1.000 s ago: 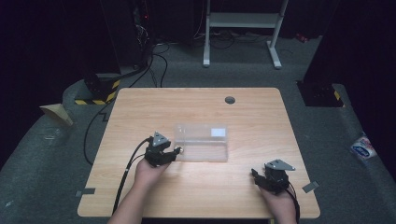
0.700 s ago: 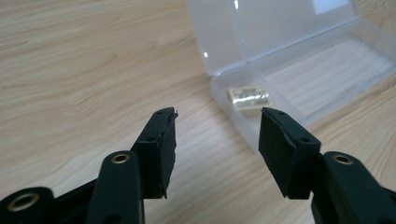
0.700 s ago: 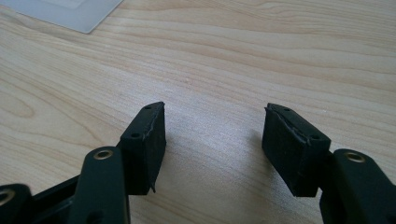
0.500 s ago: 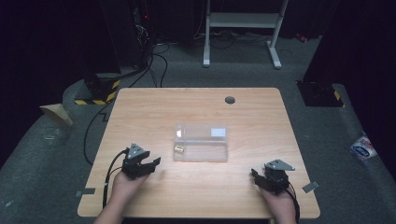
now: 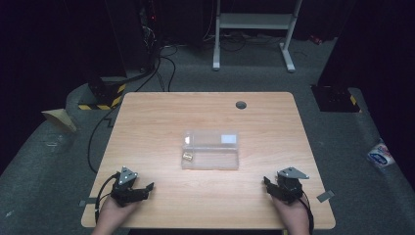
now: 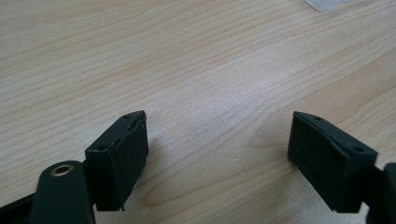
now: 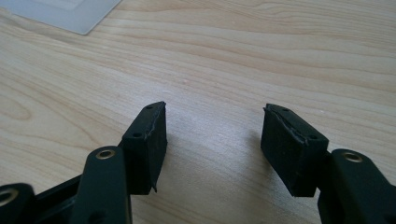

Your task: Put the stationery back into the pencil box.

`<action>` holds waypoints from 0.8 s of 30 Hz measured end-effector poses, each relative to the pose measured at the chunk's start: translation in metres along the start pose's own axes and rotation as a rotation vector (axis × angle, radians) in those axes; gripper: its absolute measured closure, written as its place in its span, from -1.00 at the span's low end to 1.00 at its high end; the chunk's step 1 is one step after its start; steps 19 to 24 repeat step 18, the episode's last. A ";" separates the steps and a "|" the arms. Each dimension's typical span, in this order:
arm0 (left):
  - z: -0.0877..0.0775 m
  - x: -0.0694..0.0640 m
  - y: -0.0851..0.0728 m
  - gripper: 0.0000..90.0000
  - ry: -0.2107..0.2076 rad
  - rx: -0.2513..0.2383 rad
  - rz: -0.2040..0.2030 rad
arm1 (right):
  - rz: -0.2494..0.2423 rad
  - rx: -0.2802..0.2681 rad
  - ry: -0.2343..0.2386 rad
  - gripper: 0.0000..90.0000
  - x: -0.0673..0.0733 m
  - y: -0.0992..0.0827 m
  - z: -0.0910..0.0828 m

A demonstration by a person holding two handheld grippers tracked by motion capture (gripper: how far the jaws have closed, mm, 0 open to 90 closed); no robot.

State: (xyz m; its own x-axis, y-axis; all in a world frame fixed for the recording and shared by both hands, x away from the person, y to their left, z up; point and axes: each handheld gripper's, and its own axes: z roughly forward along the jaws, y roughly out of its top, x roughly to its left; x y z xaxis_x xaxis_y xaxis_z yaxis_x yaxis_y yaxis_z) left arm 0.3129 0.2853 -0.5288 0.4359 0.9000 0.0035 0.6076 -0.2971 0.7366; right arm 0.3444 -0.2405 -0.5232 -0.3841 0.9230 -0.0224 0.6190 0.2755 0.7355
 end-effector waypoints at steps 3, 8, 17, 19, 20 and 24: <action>0.000 -0.001 -0.001 -0.56 -0.006 -0.009 0.006 | 0.020 -0.001 -0.021 -0.11 0.000 0.000 0.001; -0.001 0.002 -0.001 -0.54 -0.027 -0.016 -0.012 | 0.032 0.003 -0.025 -0.11 0.000 0.000 0.000; 0.000 -0.001 -0.001 -0.54 -0.008 -0.009 0.006 | 0.032 0.003 -0.022 -0.11 0.000 0.000 0.000; 0.000 -0.001 -0.001 -0.54 -0.008 -0.009 0.006 | 0.031 0.003 -0.021 -0.11 0.000 0.000 0.000; 0.000 -0.001 -0.001 -0.54 -0.008 -0.009 0.006 | 0.031 0.003 -0.021 -0.11 0.000 0.000 0.000; 0.000 -0.001 -0.001 -0.54 -0.008 -0.009 0.006 | 0.031 0.003 -0.021 -0.11 0.000 0.000 0.000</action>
